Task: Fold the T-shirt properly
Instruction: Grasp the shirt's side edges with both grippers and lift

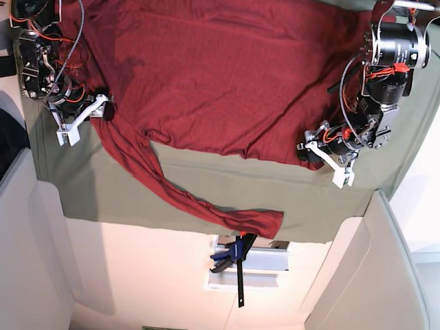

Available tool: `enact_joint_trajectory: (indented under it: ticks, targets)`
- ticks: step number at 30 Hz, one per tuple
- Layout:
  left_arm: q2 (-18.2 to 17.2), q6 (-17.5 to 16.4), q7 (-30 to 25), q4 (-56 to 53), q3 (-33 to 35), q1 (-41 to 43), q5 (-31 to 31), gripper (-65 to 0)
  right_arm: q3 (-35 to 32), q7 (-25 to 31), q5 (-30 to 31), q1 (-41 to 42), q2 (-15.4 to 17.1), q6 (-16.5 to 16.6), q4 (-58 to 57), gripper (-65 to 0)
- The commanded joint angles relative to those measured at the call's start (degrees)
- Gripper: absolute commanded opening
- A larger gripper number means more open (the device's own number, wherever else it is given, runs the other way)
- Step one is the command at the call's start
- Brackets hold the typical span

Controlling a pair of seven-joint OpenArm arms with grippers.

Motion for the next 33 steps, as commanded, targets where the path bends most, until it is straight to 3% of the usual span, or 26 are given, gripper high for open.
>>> enact_joint_trajectory:
  ticks: [1,5,7,9,12,13,17,21,26,33]
  targets:
    - [-0.98,-0.57,-0.22,0.92,-0.15,-1.92,-0.31,-25.7,0.04,-1.60,-0.15,1.20,0.33,0.02,0.35,-29.4]
    - [-1.27,-0.15,-0.26,0.92,-0.15,-1.92,0.02,-26.6,0.04,-1.53,-0.15,1.20,0.33,0.02,0.33,-29.5]
    - [-1.25,0.52,-0.28,0.92,-0.15,-1.92,0.57,-34.2,0.04,-0.81,-0.17,1.20,0.33,0.02,0.33,-30.2]
    - [-1.27,0.50,-0.68,0.92,-0.15,-1.90,1.60,-45.9,0.04,0.02,-0.17,1.20,0.33,0.02,0.35,-39.0]
    - [-1.27,0.50,-0.90,0.92,-0.15,-1.90,2.47,-54.6,0.04,1.57,-0.15,1.20,0.31,0.02,0.33,-62.7]
    - [-1.25,0.48,-1.07,0.92,-0.15,-1.90,2.75,-57.3,0.04,1.68,-0.15,1.20,0.33,0.00,0.35,-65.0]
    - [-1.81,-1.07,-2.45,0.94,-0.15,-1.90,2.82,-65.0,0.07,1.64,-0.70,1.25,0.37,0.00,0.35,-65.0]
    - [-4.24,-10.45,-1.77,2.86,-0.15,-1.73,0.33,-65.0,0.07,1.11,-1.44,1.18,0.94,0.04,1.51,-65.0]
    - [-8.02,-10.77,5.68,7.52,-0.15,-0.55,-7.96,-65.0,0.07,-4.33,-1.29,0.04,2.97,0.04,8.37,-65.0]
    - [-13.60,-10.77,6.25,15.80,-0.15,5.20,-11.76,-65.0,0.15,-6.47,-1.22,-6.03,7.87,-0.20,22.23,-65.0]
